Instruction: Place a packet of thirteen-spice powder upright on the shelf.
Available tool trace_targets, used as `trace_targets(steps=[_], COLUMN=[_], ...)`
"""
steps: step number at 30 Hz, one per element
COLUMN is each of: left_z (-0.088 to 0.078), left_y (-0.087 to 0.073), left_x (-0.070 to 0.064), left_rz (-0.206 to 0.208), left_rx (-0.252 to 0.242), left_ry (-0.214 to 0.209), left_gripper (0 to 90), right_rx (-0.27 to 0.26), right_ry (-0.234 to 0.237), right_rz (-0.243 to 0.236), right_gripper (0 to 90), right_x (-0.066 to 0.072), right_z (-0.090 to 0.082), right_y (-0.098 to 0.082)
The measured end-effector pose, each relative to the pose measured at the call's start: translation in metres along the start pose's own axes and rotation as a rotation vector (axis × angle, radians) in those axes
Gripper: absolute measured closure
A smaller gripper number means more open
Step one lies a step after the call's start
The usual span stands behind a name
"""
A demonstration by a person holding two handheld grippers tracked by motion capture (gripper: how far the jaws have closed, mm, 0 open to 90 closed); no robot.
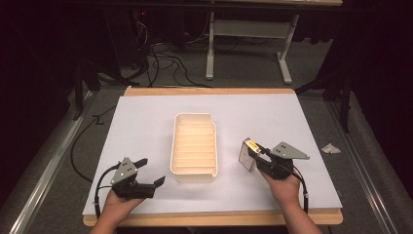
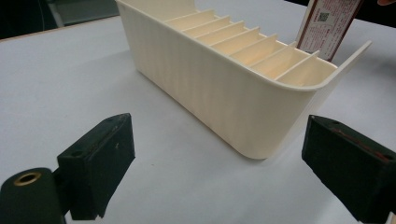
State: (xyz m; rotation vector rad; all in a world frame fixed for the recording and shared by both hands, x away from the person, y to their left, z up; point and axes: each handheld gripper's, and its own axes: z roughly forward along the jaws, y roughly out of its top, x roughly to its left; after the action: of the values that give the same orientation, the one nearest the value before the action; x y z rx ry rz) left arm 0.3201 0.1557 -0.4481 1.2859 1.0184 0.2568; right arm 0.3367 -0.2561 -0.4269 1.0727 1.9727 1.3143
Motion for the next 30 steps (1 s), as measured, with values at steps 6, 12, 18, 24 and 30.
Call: trace_targets(steps=[6,12,18,24,30], left_z=[0.0,0.0,0.0,0.0,-0.001], left_y=[0.0,0.0,0.0,0.0,0.001], left_x=[0.0,0.0,0.0,0.0,0.001], left_rz=[0.0,-0.001,-0.002,-0.002,-0.001], left_rx=[0.001,0.001,0.001,-0.003,-0.005], left_ry=[-0.001,-0.001,-0.003,-0.003,-0.004], left_gripper=[10.1,10.2,10.2,10.3,10.4], right_rx=[-0.001,-0.01,-0.037,-0.062,-0.074], right_ry=[0.006,0.019,0.027,0.037,0.043], right_rz=[-0.005,0.001,0.002,0.011,0.022], right_gripper=[68.0,68.1,68.2,68.4,68.5], right_x=[0.0,-0.001,-0.001,-0.004,-0.007], right_z=[0.0,0.0,-0.004,-0.006,-0.006], right_y=[0.0,0.0,0.005,0.012,0.022])
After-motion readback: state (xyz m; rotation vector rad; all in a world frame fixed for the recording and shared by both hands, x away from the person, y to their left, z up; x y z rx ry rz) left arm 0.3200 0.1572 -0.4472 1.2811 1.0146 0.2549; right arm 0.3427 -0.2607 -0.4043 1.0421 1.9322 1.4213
